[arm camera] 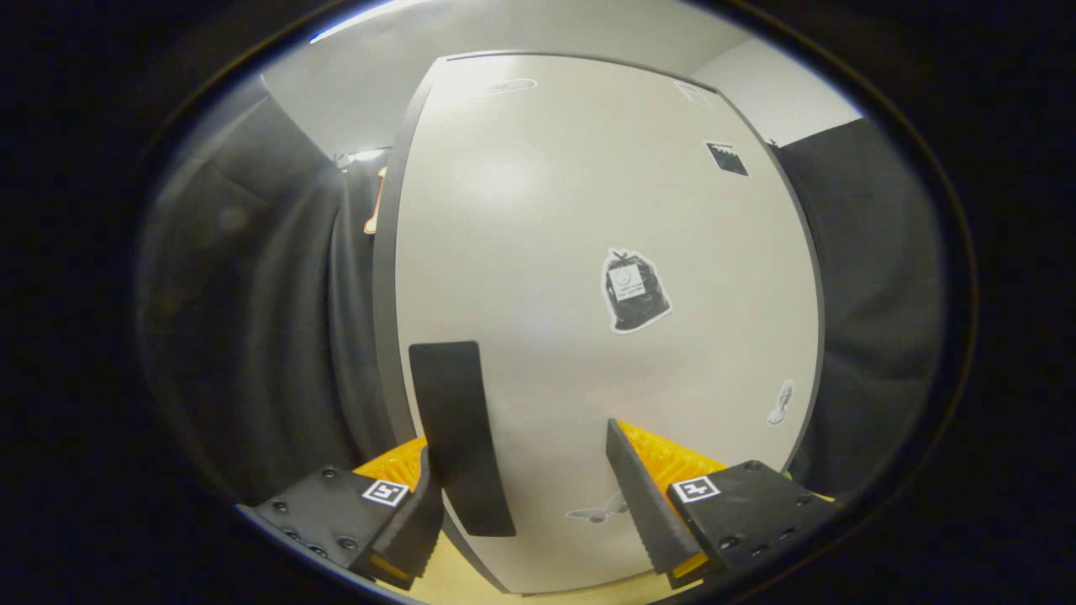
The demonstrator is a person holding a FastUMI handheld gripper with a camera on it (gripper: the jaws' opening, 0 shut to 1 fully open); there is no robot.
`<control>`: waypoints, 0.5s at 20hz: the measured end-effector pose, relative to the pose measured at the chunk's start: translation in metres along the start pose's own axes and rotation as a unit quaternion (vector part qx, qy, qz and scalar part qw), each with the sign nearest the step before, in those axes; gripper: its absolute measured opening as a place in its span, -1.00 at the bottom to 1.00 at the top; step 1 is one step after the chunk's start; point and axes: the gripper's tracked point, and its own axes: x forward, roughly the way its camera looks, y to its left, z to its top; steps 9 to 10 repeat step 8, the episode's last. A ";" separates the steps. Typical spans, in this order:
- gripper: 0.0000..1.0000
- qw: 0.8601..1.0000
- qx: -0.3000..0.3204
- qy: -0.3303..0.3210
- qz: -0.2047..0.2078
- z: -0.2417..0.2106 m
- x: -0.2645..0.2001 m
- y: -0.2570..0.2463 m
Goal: Open the shoe cabinet door, grab the shoes and put them into the shoe cabinet, then close the shoe cabinet door.
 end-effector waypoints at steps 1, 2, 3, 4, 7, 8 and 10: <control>0.94 1.000 0.000 0.000 0.001 0.000 -0.001 0.001; 0.94 1.000 0.000 -0.001 0.004 0.001 -0.002 0.002; 0.94 1.000 0.000 -0.001 0.005 0.001 -0.003 0.001; 0.94 1.000 -0.001 -0.002 0.006 0.001 -0.002 0.001; 0.94 1.000 -0.001 -0.001 0.008 0.000 0.000 0.001; 0.94 1.000 0.000 -0.001 0.007 -0.001 0.002 0.001; 0.94 1.000 0.000 -0.001 0.007 -0.001 0.002 0.001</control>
